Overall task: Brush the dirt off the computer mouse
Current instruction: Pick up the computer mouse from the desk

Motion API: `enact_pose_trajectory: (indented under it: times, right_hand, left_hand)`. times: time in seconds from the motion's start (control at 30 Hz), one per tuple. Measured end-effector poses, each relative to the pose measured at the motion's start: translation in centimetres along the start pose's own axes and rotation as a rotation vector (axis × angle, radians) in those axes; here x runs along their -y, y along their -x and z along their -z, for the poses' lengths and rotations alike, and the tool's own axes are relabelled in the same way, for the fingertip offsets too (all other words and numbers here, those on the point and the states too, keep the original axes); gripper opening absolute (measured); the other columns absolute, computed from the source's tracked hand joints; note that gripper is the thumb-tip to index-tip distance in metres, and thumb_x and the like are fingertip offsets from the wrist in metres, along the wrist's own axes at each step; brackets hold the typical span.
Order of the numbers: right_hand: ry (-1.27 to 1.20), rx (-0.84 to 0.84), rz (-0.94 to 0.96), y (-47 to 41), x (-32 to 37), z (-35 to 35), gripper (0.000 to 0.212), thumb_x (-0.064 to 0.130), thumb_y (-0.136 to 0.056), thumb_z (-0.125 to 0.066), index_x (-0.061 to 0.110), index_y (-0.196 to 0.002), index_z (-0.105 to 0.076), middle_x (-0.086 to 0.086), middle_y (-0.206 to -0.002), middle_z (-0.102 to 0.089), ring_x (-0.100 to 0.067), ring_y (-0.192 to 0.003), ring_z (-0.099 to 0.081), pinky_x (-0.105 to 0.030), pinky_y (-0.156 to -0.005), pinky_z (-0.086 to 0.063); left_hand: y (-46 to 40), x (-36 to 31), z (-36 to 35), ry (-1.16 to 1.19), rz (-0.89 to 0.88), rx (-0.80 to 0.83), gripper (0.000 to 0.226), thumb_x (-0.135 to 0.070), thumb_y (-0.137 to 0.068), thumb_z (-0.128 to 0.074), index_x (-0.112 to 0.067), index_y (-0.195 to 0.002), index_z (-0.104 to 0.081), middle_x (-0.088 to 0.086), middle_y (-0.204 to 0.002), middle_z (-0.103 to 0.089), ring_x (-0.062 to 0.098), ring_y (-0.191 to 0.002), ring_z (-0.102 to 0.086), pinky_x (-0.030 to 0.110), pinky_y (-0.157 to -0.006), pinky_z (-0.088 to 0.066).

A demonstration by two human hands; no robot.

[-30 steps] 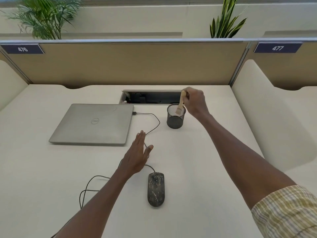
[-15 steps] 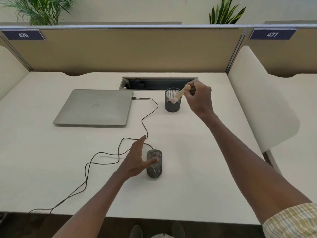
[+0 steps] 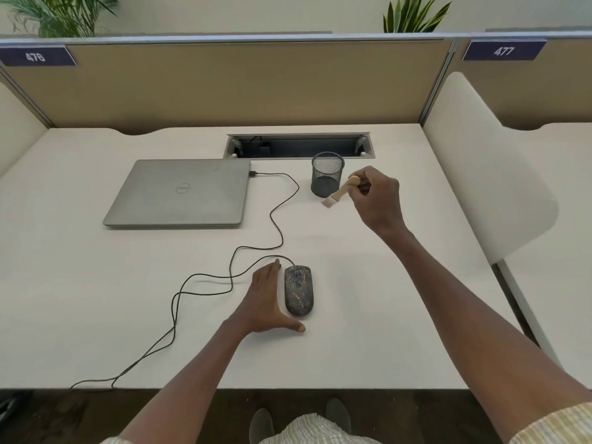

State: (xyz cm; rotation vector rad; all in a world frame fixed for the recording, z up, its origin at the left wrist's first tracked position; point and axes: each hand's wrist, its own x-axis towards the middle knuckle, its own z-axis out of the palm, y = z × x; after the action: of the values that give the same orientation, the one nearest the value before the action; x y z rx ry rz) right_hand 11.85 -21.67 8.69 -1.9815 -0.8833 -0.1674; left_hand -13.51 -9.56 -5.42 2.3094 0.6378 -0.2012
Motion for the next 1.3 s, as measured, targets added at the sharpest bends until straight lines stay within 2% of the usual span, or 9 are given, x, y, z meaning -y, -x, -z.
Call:
enact_pose_trajectory:
  times: [0.1,0.27,0.43,0.6,0.87,0.97,1.1,1.3]
  right_hand:
    - [0.001,0.000,-0.010,0.3,0.1,0.0,0.005,-0.004,-0.087,-0.066,0.001,-0.089,-0.067,0.000,-0.082,-0.069,-0.019,-0.074,-0.067,-0.012,-0.068,-0.049]
    - [0.006,-0.007,-0.004,0.6,0.4,-0.1,0.006,-0.004,-0.088,-0.065,0.001,-0.090,-0.067,-0.006,-0.084,-0.073,-0.020,-0.073,-0.068,-0.008,-0.067,-0.046]
    - [0.024,-0.013,0.004,1.1,0.4,0.2,0.005,-0.003,-0.089,-0.065,0.001,-0.090,-0.068,-0.007,-0.084,-0.074,-0.021,-0.073,-0.068,-0.025,-0.070,-0.054]
    - [0.057,-0.006,0.002,1.7,0.1,0.5,0.004,-0.004,-0.089,-0.065,-0.002,-0.091,-0.067,-0.009,-0.086,-0.074,-0.024,-0.074,-0.069,-0.027,-0.071,-0.055]
    - [0.101,0.029,-0.031,3.0,0.0,0.8,0.007,-0.006,-0.087,-0.064,-0.002,-0.091,-0.068,-0.010,-0.086,-0.074,-0.027,-0.075,-0.069,-0.039,-0.073,-0.056]
    - [0.110,0.032,-0.037,3.3,0.1,0.9,0.008,-0.006,-0.086,-0.064,-0.001,-0.091,-0.068,-0.010,-0.086,-0.074,-0.028,-0.075,-0.069,-0.040,-0.073,-0.057]
    - [0.118,0.033,-0.048,3.7,0.3,0.9,0.008,-0.006,-0.086,-0.065,-0.001,-0.091,-0.068,-0.010,-0.086,-0.074,-0.027,-0.075,-0.069,-0.040,-0.073,-0.057]
    - [0.120,0.035,-0.067,4.8,0.9,0.9,0.008,-0.006,-0.087,-0.065,0.000,-0.092,-0.068,-0.008,-0.085,-0.074,-0.025,-0.075,-0.069,-0.033,-0.072,-0.056]
  left_hand:
    - [-0.2,-0.1,-0.3,-0.016,0.004,-0.023,0.169,-0.085,-0.038,-0.082,-0.013,-0.165,0.003,-0.001,-0.170,-0.006,0.017,-0.155,-0.002,0.034,-0.128,-0.008]
    - [-0.5,0.1,-0.6,-0.035,0.012,-0.032,0.168,-0.088,-0.038,-0.079,-0.016,-0.165,0.004,-0.001,-0.164,-0.012,0.020,-0.153,-0.005,0.038,-0.128,-0.010]
    - [-0.7,0.4,-1.0,-0.034,0.010,-0.064,0.167,-0.093,-0.034,-0.073,-0.018,-0.165,-0.001,-0.001,-0.160,-0.016,0.019,-0.150,-0.008,0.035,-0.126,-0.011]
    - [-1.2,0.3,-1.1,-0.034,0.010,-0.089,0.163,-0.094,-0.033,-0.070,-0.021,-0.165,-0.008,-0.003,-0.155,-0.020,0.018,-0.146,-0.010,0.032,-0.121,-0.011]
    - [-1.4,0.5,-1.6,-0.054,-0.002,-0.121,0.157,-0.093,-0.033,-0.069,-0.025,-0.163,-0.015,-0.004,-0.151,-0.022,0.016,-0.143,-0.012,0.037,-0.122,-0.015]
    - [-1.3,0.4,-1.7,-0.044,-0.008,-0.132,0.153,-0.093,-0.035,-0.069,-0.026,-0.163,-0.017,-0.006,-0.148,-0.022,0.013,-0.140,-0.011,0.033,-0.120,-0.014]
    - [-1.2,0.5,-1.9,-0.024,-0.030,-0.166,0.140,-0.090,-0.038,-0.068,-0.028,-0.158,-0.030,-0.007,-0.143,-0.027,0.016,-0.139,-0.016,0.029,-0.115,-0.014]
    - [-1.0,0.6,-1.8,0.023,-0.043,-0.169,0.127,-0.082,-0.041,-0.072,-0.026,-0.150,-0.038,-0.006,-0.136,-0.034,0.020,-0.136,-0.024,0.033,-0.117,-0.021]
